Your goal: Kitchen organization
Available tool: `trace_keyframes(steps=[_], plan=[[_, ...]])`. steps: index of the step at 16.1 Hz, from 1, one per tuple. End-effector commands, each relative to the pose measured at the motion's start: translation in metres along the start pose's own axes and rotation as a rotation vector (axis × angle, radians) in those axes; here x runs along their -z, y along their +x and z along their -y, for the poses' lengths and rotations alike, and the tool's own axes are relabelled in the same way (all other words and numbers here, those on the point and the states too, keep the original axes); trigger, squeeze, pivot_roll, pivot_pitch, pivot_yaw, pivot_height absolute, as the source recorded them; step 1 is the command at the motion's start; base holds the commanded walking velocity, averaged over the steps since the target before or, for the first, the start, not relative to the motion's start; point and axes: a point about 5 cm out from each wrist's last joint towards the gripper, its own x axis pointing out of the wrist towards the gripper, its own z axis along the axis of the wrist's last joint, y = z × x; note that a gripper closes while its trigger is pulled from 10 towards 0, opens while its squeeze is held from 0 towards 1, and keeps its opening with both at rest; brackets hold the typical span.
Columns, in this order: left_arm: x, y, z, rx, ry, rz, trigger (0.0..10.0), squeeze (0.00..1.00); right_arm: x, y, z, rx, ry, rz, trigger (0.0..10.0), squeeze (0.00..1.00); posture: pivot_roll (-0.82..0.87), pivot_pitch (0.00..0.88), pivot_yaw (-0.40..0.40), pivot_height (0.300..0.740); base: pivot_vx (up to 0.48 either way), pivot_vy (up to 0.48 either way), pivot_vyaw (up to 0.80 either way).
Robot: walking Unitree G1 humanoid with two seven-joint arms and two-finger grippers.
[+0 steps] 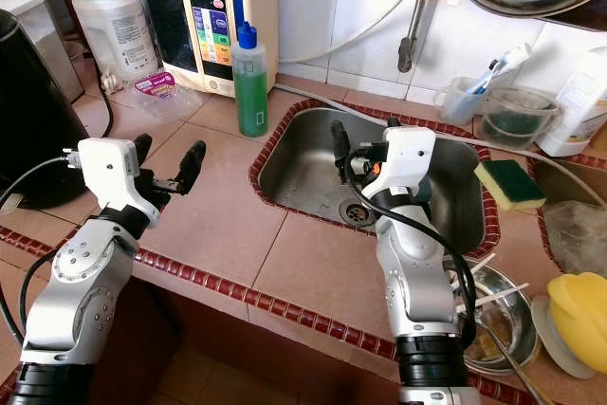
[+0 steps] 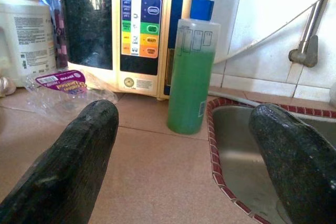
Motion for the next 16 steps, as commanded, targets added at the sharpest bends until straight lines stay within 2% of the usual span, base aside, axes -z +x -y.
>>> trace_keyframes(steps=[1, 6, 16], plan=[[-0.0021, -0.0011, -0.0004, 0.009, 0.008, -0.004, 10.0, 0.00, -0.0072, 0.0021, 0.0016, 0.001, -0.011, 0.027, 10.0, 0.00, -0.05, 0.000, -0.009, 0.740, 0.000, 0.000, 0.00], [-0.0012, -0.0026, -0.0009, 0.012, 0.023, -0.020, 10.0, 0.00, -0.0055, 0.0022, 0.0008, 0.002, -0.013, 0.019, 10.0, 0.00, -0.05, 0.000, -0.004, 0.740, 0.000, 0.000, 0.00], [-0.0011, -0.0014, 0.0025, 0.036, 0.032, -0.034, 10.0, 0.00, -0.0029, 0.0017, -0.0011, 0.007, -0.007, 0.011, 10.0, 0.00, -0.05, 0.000, 0.008, 0.740, -0.271, 0.000, 0.00]])
